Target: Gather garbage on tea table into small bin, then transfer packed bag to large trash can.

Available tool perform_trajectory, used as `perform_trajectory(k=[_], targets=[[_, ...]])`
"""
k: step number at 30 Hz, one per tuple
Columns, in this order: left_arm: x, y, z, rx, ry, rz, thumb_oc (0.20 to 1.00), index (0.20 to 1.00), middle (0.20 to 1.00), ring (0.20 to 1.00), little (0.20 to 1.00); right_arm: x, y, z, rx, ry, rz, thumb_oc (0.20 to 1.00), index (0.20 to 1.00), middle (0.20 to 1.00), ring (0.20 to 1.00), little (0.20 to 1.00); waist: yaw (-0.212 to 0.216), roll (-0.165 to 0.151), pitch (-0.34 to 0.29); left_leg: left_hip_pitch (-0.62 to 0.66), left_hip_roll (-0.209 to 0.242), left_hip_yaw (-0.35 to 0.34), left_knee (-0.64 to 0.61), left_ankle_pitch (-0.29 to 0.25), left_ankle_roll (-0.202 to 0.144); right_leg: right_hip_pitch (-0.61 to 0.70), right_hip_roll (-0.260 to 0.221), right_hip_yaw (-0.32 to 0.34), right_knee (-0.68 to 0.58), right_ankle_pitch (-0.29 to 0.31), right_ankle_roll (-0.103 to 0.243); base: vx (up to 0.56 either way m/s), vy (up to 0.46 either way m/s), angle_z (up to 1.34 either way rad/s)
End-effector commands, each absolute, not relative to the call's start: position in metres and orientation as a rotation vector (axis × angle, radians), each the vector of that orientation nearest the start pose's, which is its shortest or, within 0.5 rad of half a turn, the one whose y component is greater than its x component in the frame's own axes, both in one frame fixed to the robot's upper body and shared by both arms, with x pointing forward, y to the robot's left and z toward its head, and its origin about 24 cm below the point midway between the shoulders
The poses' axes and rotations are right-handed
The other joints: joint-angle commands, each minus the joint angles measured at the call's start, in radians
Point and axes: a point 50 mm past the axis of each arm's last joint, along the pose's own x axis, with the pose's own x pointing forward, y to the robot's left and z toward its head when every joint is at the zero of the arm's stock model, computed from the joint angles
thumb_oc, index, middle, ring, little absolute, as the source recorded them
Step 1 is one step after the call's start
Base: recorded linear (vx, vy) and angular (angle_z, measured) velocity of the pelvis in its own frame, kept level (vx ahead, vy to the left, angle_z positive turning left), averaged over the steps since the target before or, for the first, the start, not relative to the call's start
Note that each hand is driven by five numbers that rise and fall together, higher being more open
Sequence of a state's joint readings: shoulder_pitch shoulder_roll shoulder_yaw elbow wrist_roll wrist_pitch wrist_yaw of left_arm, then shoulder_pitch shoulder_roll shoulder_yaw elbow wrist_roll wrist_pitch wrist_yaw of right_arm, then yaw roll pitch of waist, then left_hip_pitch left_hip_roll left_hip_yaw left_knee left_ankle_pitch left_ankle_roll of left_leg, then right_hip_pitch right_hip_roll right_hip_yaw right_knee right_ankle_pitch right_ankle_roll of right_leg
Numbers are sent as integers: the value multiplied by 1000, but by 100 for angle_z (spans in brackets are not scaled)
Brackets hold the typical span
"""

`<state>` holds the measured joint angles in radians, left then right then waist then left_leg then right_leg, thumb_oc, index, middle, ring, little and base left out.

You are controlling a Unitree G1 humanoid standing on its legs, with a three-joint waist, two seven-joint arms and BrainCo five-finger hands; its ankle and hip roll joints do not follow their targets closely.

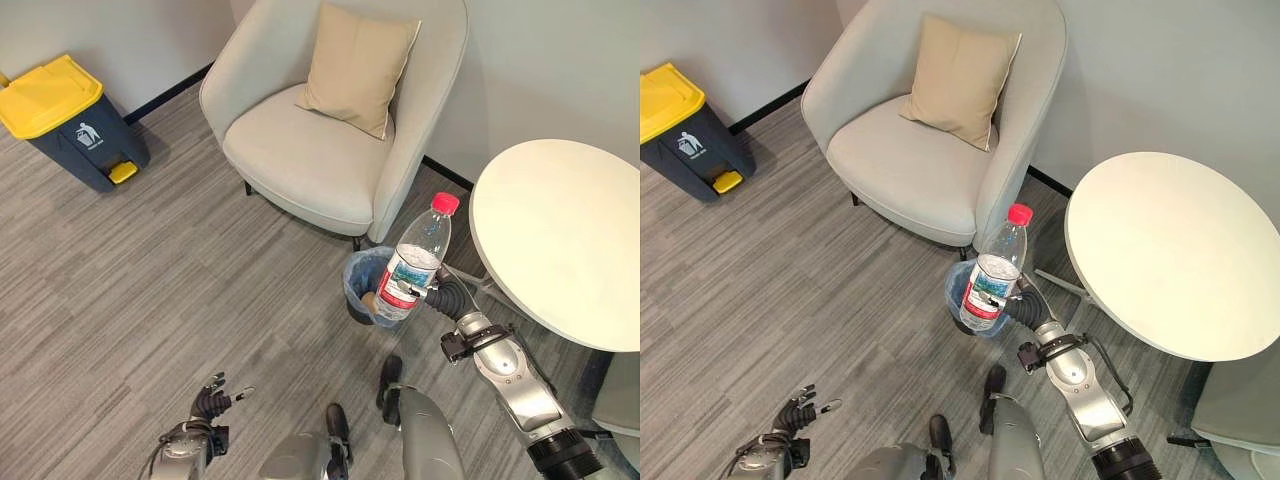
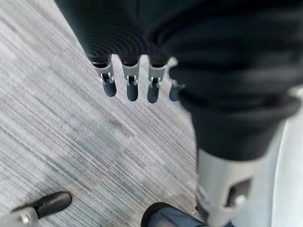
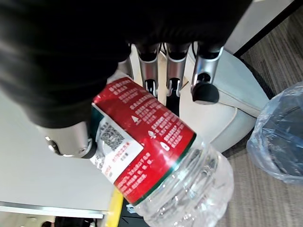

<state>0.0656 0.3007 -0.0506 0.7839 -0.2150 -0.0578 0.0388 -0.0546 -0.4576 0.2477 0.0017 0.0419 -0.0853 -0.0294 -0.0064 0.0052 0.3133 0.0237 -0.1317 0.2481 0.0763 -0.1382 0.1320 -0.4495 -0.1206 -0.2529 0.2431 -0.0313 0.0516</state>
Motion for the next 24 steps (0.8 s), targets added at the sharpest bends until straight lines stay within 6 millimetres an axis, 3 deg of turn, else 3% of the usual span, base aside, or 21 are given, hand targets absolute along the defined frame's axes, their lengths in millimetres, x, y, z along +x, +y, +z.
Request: perform_trajectory(k=[1,4,6,8,10,13,15,17,24], targets=[[157,261,-101,186,719,186,1000,1000,1000,1000,1000,264,-180,88,-394,-226,215,200,200,200,200,200,17,-14,-34,-68,106,-87,61,-8,-125,255,-49,1,-97,15,77,170,-168,92],[152,262,-102,180,727,192,1000,1000,1000,1000,1000,264,-182,88,-414,-223,225,200,200,200,200,200,19,-10,-50,-71,119,-90,77,-10,-152,287,-39,-13,-134,8,68,141,-201,55],[152,260,-103,185,731,180,1000,1000,1000,1000,1000,262,-185,87,-428,-217,232,200,200,200,200,200,13,-9,-55,-81,154,-95,134,-6,-189,327,-13,-2,-153,-17,46,118,-240,3],[156,257,-102,184,723,162,1000,1000,1000,1000,1000,261,-189,89,-432,-217,230,200,200,200,200,200,7,-16,-46,-141,181,-101,259,37,-216,345,-3,-1,-166,-25,21,39,-182,3],[158,253,-103,180,722,147,1000,1000,1000,1000,1000,260,-191,87,-448,-202,235,200,200,200,200,200,6,-14,-39,-163,192,-115,297,58,-226,369,11,1,-186,-39,5,33,-87,-26],[160,247,-105,177,729,127,1000,1000,1000,1000,1000,261,-192,85,-461,-189,231,200,200,200,200,200,7,-15,-38,-185,185,-135,266,46,-219,379,11,7,-198,-46,5,41,0,-38],[163,239,-104,184,715,87,1000,1000,1000,1000,1000,263,-196,84,-450,-189,201,200,200,200,200,200,10,-17,-31,-247,159,-186,188,56,-217,376,10,31,-203,-45,22,56,116,-25],[158,240,-108,189,737,84,1000,1000,1000,1000,1000,264,-194,82,-468,-182,209,200,200,200,200,200,0,2,-40,-199,160,-174,110,52,-203,357,14,63,-175,-43,32,71,226,-68],[164,261,-98,237,709,140,1000,1000,1000,1000,1000,273,-198,75,-566,-147,166,200,200,200,200,200,3,-6,-16,-194,148,-108,110,32,-167,269,-3,132,-120,-21,45,15,79,-55]])
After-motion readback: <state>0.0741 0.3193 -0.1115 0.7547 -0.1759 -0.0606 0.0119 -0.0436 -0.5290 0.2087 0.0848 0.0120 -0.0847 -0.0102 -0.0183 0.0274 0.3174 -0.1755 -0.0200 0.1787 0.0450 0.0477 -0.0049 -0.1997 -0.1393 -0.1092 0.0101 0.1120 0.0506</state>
